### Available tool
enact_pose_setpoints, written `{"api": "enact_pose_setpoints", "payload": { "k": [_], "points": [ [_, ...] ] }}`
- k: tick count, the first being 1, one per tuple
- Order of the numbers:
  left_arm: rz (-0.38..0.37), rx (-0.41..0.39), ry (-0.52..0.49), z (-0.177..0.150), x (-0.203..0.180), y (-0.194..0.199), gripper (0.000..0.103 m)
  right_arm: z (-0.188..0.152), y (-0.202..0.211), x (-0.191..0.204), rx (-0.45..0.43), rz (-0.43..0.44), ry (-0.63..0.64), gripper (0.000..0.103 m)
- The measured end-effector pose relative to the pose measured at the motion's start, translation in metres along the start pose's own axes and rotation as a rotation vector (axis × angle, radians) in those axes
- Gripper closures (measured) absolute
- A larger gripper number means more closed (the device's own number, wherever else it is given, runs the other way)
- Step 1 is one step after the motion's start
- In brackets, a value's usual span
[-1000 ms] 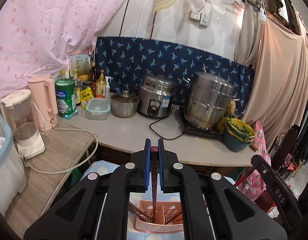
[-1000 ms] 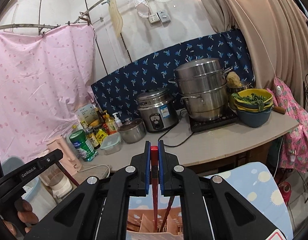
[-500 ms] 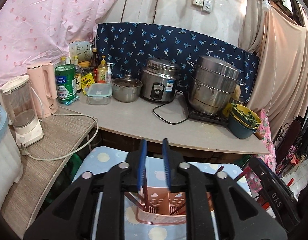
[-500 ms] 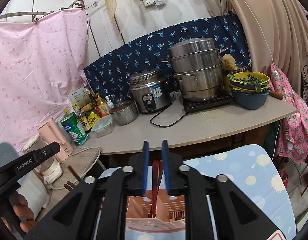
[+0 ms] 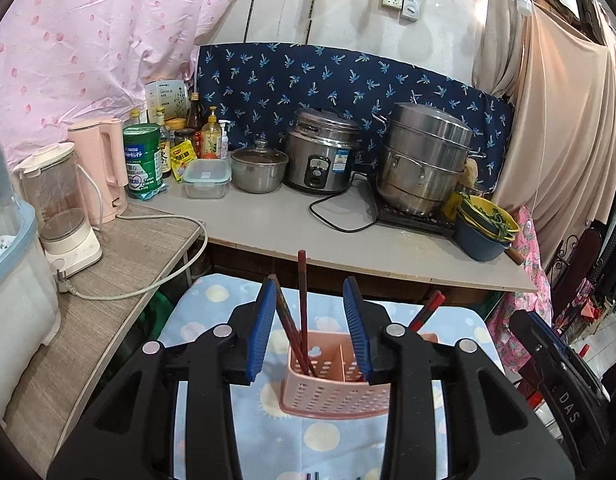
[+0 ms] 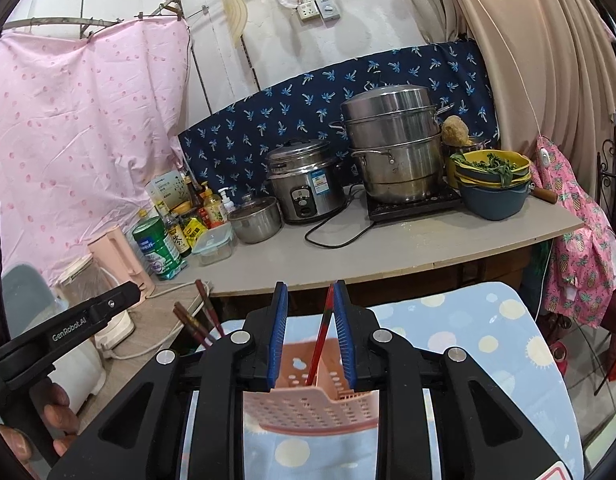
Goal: Organize utensils
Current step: 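Withdraw both tools from the basket back to the remaining chopsticks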
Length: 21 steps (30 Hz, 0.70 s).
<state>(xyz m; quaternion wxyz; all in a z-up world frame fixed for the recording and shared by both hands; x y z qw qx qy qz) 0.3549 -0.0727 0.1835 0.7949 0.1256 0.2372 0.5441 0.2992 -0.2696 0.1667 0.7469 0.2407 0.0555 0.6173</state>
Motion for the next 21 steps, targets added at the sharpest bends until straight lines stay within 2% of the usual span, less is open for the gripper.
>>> {"api": "enact_pose_setpoints", "payload": {
  "k": [11, 21],
  "points": [
    [0.027, 0.018, -0.036, -0.031, -0.003, 0.030, 0.069, -0.041, 0.035, 0.001, 0.032, -0.004, 0.043, 0.079],
    [0.042, 0.093, -0.059, -0.093, 0.005, 0.053, 0.069, -0.119, 0.072, -0.006, 0.111, -0.026, 0.122, 0.078]
  ]
}}
Point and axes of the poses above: each gripper's, at about its wrist camera, not at the fingertips, and y roughly against the way its jaws point, x to its left, z to its top, the point moved 6 cm from there along -y, roughly the way its jaws point, and after that the axes turned 9 degrees about -z, right-handed, at the moved point
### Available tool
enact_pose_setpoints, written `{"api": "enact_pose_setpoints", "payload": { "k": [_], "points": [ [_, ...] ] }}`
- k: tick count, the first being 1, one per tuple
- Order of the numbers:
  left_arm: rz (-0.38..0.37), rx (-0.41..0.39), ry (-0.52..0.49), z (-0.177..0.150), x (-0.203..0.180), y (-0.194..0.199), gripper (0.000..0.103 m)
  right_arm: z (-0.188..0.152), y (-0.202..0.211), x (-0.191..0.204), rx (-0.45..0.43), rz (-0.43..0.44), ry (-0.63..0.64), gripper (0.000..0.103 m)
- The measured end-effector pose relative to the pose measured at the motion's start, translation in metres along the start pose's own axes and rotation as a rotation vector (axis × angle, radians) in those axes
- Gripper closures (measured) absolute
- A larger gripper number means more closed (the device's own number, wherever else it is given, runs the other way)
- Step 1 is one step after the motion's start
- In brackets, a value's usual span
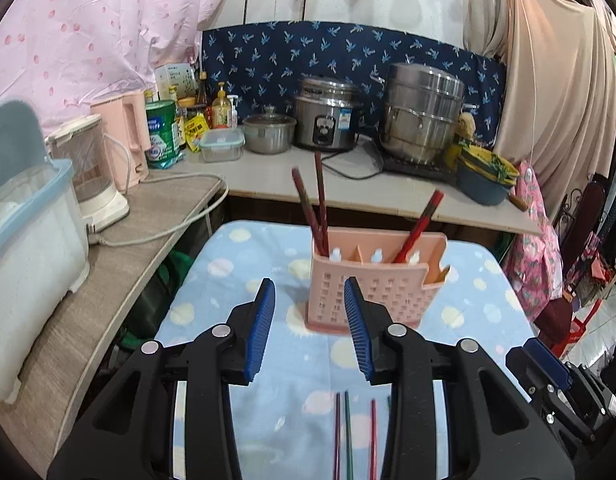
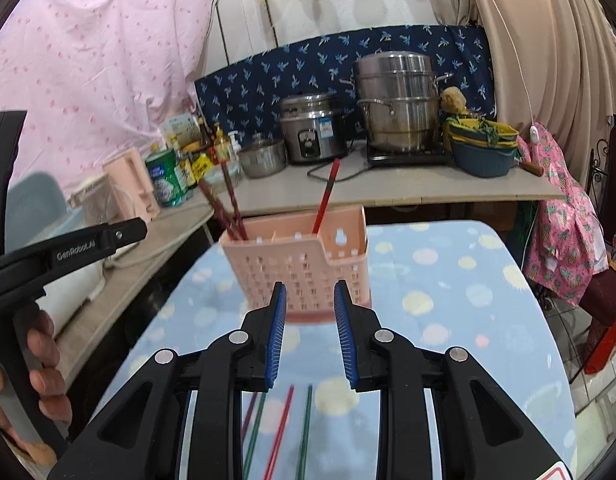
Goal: Organize utensils
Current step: 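Withdraw both tools from the basket back to the remaining chopsticks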
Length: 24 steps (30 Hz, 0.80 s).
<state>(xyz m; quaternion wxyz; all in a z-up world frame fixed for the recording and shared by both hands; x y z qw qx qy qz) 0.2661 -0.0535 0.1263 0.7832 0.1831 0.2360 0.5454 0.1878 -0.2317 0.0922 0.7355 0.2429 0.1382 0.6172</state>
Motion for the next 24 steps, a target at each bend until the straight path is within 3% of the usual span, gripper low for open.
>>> {"api": "enact_pose_setpoints", "payload": {
  "k": [24],
  "points": [
    [0.013, 0.242, 0.009, -0.173, 0.018, 0.021, 0.069, -0.185, 0.039, -0.002, 0.273, -0.004, 0.088, 0.078]
  ]
}}
Point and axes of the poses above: each gripper's, at about its wrist camera, not at the fingertips, and y roughly against the way its jaws point, x to its left, z to its top, the point moved 6 cm from there along -y, roughly the way its jaws point, and after that the axes turned 9 degrees about -z, right-handed, at the moved point
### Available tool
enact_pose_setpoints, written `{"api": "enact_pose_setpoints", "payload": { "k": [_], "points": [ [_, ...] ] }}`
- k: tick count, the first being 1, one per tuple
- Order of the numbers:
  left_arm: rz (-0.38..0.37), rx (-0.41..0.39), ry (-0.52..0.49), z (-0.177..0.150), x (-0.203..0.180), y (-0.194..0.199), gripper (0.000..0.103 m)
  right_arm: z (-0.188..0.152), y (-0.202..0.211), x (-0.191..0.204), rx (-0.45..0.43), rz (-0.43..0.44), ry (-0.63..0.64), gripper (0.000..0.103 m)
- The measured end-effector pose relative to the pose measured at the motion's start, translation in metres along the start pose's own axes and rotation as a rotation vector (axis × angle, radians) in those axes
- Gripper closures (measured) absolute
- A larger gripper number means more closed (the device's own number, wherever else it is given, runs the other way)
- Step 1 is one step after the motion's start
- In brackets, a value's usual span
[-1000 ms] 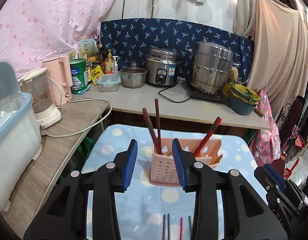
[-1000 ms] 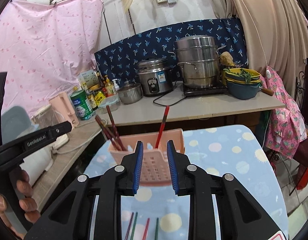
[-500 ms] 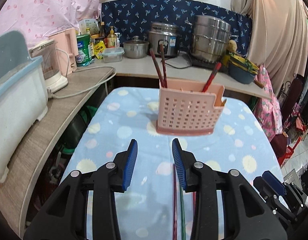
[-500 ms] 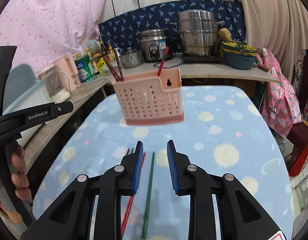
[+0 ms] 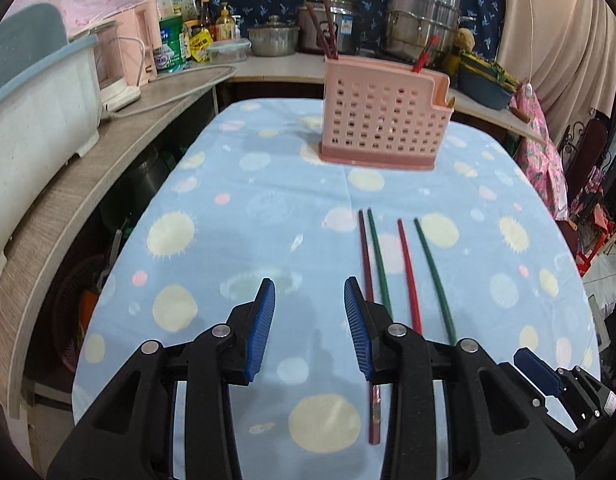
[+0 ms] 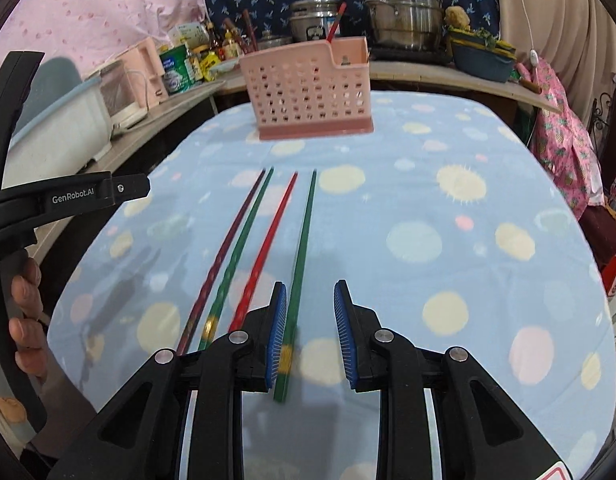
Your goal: Organize utensils
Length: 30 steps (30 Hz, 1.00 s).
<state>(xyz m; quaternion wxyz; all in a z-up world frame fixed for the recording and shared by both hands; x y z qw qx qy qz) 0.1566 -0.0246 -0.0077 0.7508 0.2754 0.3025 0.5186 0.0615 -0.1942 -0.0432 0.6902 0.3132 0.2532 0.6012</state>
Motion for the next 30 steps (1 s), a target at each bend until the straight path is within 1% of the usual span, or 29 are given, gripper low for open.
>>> {"api": "enact_pose_setpoints", "payload": {
  "k": [5, 13, 16, 18, 20, 23, 28, 30],
  "points": [
    [-0.005, 0.038, 0.006, -0.022, 0.001, -0.005, 0.069, -0.020, -0.006, 0.006, 0.034, 0.003, 0.010, 0.078],
    [-0.016, 0.075, 0.006, -0.043, 0.001, -0.010, 0.068, -0.030, -0.012, 0.008, 0.056, 0.006, 0.010, 0.078],
    [-0.021, 0.090, 0.002, -0.051, -0.001, -0.012, 0.064, -0.032, -0.014, 0.011, 0.064, 0.009, 0.014, 0.078],
    [-0.022, 0.096, 0.000, -0.054, -0.001, -0.013, 0.058, -0.033, -0.016, 0.012, 0.069, 0.010, 0.020, 0.078],
    [-0.028, 0.099, -0.006, -0.057, -0.002, -0.013, 0.057, -0.035, -0.017, 0.014, 0.074, 0.012, 0.023, 0.078],
    [-0.032, 0.105, -0.011, -0.060, -0.004, -0.014, 0.050, -0.036, -0.020, 0.016, 0.080, 0.011, 0.035, 0.078],
    [-0.046, 0.115, -0.028, -0.066, -0.009, -0.014, 0.048, -0.038, -0.020, 0.017, 0.075, -0.007, 0.049, 0.081],
    [-0.051, 0.122, -0.035, -0.068, -0.012, -0.015, 0.048, -0.038, -0.020, 0.016, 0.074, -0.013, 0.048, 0.086]
  ]
}}
Point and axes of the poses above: each gripper's, at about its wrist camera, not at the fingertips, and y roughly against the way its jaws point, x to its left, z to its top, the point moved 6 cm from there along -y, roughly the way its jaws point, and after that the axes turned 9 degrees about -z, right-handed, at the moved point
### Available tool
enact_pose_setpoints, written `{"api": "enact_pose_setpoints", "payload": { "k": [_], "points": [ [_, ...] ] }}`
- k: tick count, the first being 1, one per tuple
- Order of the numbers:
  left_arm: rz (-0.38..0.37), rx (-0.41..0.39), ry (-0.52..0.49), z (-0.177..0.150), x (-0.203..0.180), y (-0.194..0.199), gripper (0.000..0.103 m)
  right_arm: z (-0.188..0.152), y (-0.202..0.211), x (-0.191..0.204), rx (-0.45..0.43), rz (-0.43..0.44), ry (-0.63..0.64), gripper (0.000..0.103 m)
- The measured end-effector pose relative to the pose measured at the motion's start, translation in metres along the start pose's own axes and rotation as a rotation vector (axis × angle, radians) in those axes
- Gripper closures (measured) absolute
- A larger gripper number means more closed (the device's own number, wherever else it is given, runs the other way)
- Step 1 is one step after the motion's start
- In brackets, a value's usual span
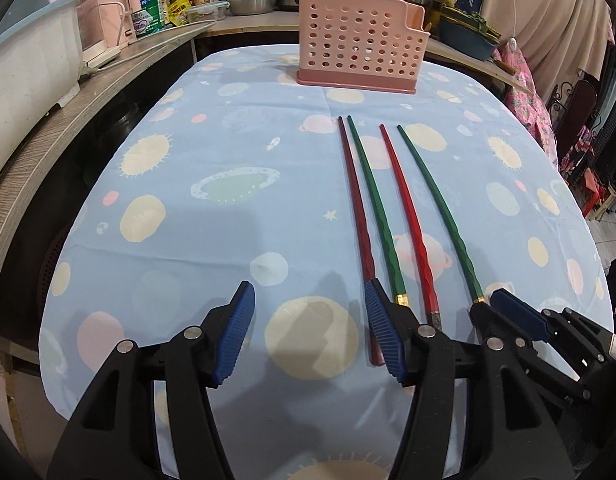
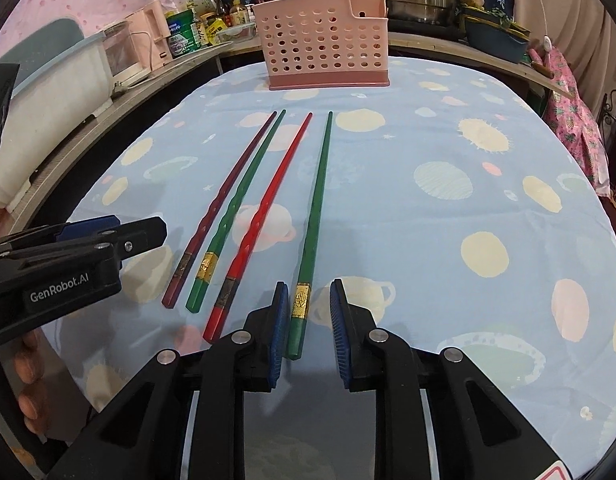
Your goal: Organize utensils
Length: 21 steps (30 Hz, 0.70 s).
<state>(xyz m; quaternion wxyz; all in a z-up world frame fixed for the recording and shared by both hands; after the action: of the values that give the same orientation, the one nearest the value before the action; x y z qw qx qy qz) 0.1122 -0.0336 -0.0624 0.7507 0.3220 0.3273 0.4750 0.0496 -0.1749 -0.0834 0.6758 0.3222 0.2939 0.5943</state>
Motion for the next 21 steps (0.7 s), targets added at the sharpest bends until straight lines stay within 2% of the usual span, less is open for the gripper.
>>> {"api": "enact_pose_setpoints", "payload": {
  "k": [6, 21],
  "points": [
    [-0.015, 0.010, -0.026, -0.005, -0.009, -0.001, 0.048, 0.000, -0.001, -0.007, 0.002, -0.012, -0.016, 0.096],
    [-0.017, 0.048, -0.044, -0.015, -0.016, -0.012, 0.049, 0.000, -0.002, -0.009, 0.001, -0.012, -0.023, 0.096]
  ]
}}
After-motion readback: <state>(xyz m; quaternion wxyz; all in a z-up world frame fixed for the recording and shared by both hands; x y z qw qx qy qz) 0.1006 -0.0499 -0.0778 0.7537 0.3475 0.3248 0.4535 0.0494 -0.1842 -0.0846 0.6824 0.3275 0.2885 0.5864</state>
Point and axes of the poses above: each gripper's, at about its wrist camera, not at the fingertips, and y roughly against the way its jaws point, x to its left, z to its top, the point moved 6 cm from there along -y, roughly the way its jaws point, and after that the axes turned 9 degrees about -z, right-handed, at the moved point
